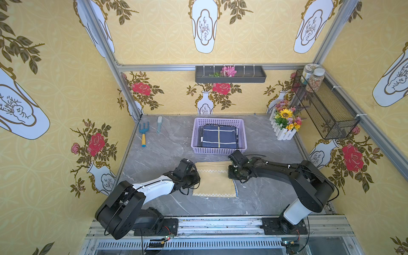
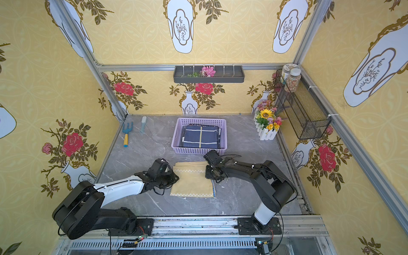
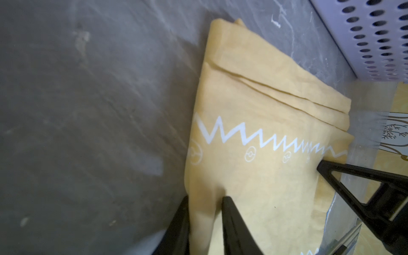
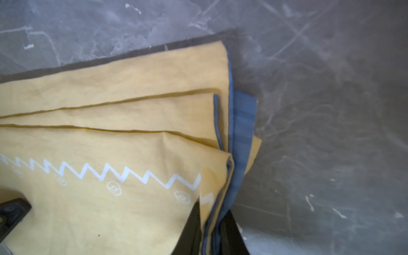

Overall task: Put the folded pillowcase in the basket
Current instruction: Pick up the pillowcase from the center of the board.

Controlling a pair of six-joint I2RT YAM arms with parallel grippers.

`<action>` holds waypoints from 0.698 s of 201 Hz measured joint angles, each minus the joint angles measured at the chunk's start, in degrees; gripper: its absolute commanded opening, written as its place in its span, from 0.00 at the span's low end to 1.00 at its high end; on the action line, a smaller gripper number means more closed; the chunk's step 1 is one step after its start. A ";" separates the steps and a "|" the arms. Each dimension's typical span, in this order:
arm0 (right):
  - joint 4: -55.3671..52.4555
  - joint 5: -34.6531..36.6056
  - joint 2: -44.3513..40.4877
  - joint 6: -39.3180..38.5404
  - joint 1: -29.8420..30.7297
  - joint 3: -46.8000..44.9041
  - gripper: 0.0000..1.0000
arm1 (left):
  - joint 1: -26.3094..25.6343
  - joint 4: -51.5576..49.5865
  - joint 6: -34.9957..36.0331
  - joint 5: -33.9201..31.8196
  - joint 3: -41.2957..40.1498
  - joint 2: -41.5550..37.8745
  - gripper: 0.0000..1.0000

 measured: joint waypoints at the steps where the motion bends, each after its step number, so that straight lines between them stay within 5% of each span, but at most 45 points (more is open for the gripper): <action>1: 0.00 0.00 0.00 0.00 0.00 0.00 0.11 | 0.00 0.00 0.00 0.00 0.00 0.02 0.17; 28: 0.00 0.00 0.00 0.07 0.00 0.00 0.07 | 0.00 0.09 0.04 -0.15 -0.11 0.39 0.00; 140: -2.89 0.28 -8.57 -0.46 0.04 -0.31 0.02 | -0.11 -2.38 0.52 -0.83 0.98 -7.85 0.00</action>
